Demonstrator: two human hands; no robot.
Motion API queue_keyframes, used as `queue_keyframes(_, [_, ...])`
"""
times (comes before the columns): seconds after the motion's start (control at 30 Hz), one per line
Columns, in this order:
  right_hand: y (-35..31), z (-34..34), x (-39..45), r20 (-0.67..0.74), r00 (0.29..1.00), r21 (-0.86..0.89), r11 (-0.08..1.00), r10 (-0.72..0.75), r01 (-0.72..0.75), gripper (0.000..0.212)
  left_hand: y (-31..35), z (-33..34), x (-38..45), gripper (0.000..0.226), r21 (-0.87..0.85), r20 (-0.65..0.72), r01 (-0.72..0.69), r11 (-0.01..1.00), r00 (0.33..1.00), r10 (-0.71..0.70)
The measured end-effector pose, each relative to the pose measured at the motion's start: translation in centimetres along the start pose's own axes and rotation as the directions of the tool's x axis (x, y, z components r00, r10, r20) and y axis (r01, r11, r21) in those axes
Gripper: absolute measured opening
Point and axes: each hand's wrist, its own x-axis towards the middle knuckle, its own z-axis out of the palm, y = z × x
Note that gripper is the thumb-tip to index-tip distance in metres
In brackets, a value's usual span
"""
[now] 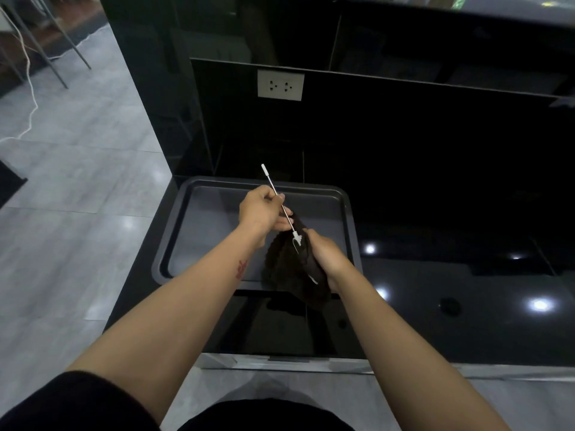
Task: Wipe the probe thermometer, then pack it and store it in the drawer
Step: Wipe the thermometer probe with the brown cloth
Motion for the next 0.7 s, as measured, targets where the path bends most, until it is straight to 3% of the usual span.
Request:
queue_keyframes(0.17, [1.3,-0.9,-0.6,-0.015,0.996,-0.023,0.996,0.088,-0.088,0.034,0.3,-0.7,0.7,0.020,-0.016,0.002,-0.012,1.000,1.000,0.012])
queue_keyframes(0.43, [0.3,-0.8,0.5,-0.015,0.998,0.021,0.998,0.061,-0.060,0.034,0.2,0.4,0.2,0.021,-0.009,0.072,-0.046,0.999,0.996,0.046])
queue_keyframes(0.57, [1.1,-1.5,-0.3,-0.002,0.991,-0.041,0.990,0.133,-0.133,0.033,0.6,-0.6,1.0,0.022,-0.028,0.056,-0.049,0.998,0.997,0.050])
queue_keyframes(0.7, [0.2,-0.8,-0.5,-0.018,0.996,-0.043,0.995,0.092,-0.092,0.032,0.1,-0.7,0.9,0.023,-0.019,0.074,-0.033,0.999,0.997,0.034])
